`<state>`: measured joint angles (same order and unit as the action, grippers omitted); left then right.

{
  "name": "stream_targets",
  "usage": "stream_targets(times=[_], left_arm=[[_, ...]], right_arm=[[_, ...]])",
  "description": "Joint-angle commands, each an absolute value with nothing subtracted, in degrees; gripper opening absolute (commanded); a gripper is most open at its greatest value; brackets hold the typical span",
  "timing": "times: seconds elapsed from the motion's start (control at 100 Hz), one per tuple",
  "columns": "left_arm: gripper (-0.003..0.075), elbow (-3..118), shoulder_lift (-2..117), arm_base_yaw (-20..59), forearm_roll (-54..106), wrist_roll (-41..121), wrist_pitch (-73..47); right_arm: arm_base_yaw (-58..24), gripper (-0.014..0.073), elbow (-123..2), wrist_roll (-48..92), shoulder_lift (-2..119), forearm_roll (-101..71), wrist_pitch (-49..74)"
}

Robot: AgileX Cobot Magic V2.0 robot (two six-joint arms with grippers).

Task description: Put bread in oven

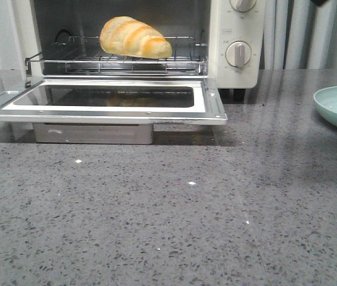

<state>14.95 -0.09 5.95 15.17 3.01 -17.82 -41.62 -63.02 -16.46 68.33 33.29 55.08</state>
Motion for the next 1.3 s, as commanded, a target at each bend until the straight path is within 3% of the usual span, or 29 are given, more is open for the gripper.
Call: stream_targets(times=[0.0,0.32,1.29], left_arm=[[-0.0022,16.3,-1.6,5.7,15.5,3.2,-15.4],[-0.0021,16.3,-1.6,5.7,17.1,3.2,-17.4],[-0.0021,16.3,-1.6,5.7,17.1,3.2,-17.4]], right_arm=[[-41.4,-0.0067,-60.6,-18.9,64.5,36.8,50.3],[-41.4,-0.0067,-51.9,-20.9,59.4,36.9,44.6],[-41.4,-0.0067,-51.9,-21.0,59.3,36.7,50.4]])
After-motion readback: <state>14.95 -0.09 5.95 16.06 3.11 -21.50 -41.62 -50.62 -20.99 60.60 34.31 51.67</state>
